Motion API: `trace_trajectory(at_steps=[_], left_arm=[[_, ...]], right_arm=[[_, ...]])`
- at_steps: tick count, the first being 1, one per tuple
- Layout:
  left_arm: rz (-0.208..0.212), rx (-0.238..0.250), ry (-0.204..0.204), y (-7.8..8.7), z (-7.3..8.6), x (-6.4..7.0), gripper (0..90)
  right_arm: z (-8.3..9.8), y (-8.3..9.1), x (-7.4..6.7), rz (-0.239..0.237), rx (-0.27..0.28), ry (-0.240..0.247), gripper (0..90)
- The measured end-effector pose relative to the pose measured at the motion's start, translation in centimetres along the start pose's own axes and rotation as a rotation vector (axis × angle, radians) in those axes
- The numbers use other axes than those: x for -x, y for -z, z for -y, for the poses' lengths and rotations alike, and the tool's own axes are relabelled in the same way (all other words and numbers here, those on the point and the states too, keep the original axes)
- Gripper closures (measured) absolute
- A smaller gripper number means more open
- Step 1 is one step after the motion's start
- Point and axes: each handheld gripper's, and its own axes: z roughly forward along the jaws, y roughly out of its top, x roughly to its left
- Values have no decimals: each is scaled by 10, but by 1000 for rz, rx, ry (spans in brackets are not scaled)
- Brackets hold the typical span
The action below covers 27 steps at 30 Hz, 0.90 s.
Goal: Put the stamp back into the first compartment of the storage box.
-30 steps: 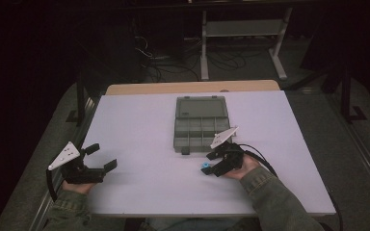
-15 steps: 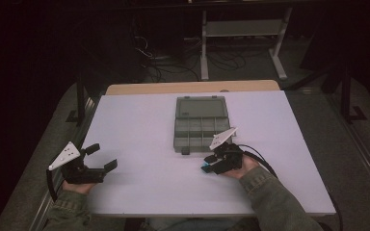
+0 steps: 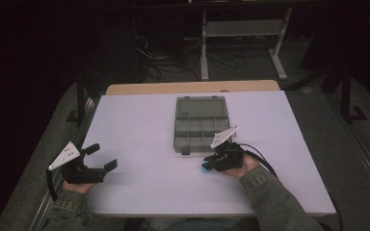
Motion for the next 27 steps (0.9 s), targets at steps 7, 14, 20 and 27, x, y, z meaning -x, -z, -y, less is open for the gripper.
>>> trace_trajectory(at_steps=[7, 14, 20, 27], left_arm=[[-1, -1, 0, 0, 0, 0, 0], [0, 6, 8, -1, 0, 1, 0], [-2, 1, 0, 1, 0, 0, 0], [-4, 4, 3, 1, 0, 0, 0]], right_arm=[[-8, 8, -2, -13, 18, -8, 714], [-16, 14, -1, -11, 36, -9, 713], [-23, 18, -1, -10, 42, -42, 714], [-33, 22, 1, -1, 47, -28, 714]])
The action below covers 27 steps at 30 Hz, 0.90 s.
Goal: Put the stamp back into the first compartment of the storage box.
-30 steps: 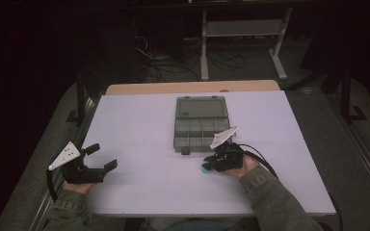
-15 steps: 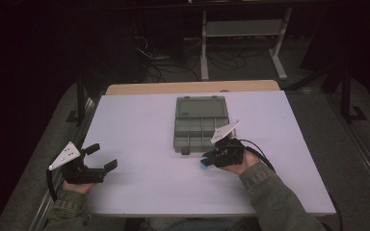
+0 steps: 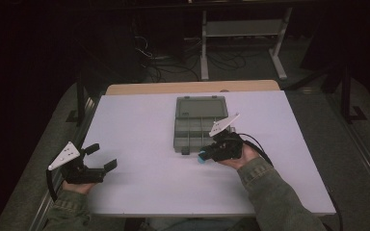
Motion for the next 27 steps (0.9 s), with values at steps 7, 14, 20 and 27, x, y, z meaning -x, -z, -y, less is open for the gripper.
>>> trace_trajectory(at_steps=[7, 14, 20, 27], left_arm=[[0, 2, -2, 0, 0, 0, 0], [0, 4, 1, 0, 0, 0, 0], [2, 4, -1, 0, 0, 0, 0], [1, 4, 1, -1, 0, 0, 0]], right_arm=[[-9, 5, 1, 0, 12, -15, 714], [-19, 9, 5, 2, 23, -17, 714], [-25, 10, 8, 8, 25, -11, 714], [-30, 10, 13, 21, 27, 12, 714]])
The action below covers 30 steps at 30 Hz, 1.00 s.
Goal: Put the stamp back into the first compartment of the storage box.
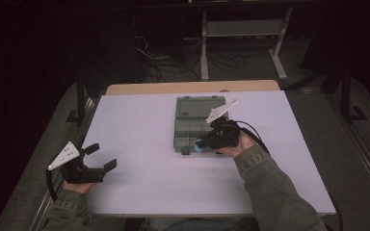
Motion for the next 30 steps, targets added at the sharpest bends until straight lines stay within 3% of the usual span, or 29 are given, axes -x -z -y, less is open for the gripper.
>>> trace_trajectory(at_steps=[1, 3, 30], left_arm=[[1, 0, 0, 0, 0, 0, 0], [1, 1, -2, 0, 0, 0, 0], [8, -2, -3, -2, 0, 1, 0]], right_arm=[[-2, 1, -1, -4, -4, -19, 713], [-5, 1, 3, 5, -1, 3, 713], [-31, -8, 25, 24, -11, -12, 713]])
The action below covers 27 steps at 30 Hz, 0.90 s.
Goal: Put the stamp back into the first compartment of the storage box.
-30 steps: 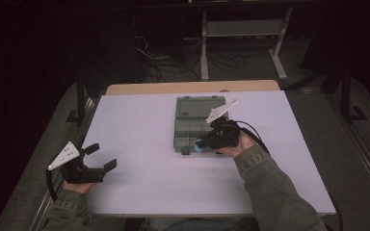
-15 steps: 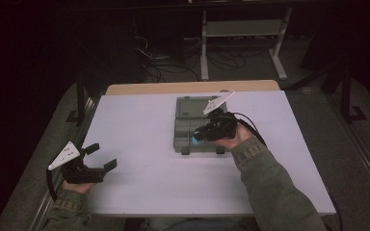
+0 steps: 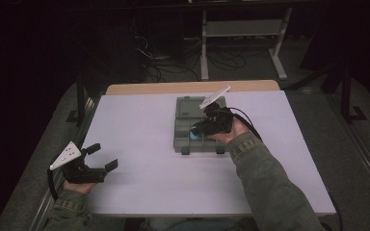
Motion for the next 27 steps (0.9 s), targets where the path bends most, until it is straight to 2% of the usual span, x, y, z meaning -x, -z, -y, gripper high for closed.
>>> trace_trajectory(at_steps=[16, 27], left_arm=[[-1, -3, 3, 0, 0, 0, 0], [-2, -1, 5, 0, 1, 0, 0]], right_arm=[[-16, -4, 5, 11, 2, 12, 714], [-26, -14, 10, 0, -7, 11, 713]])
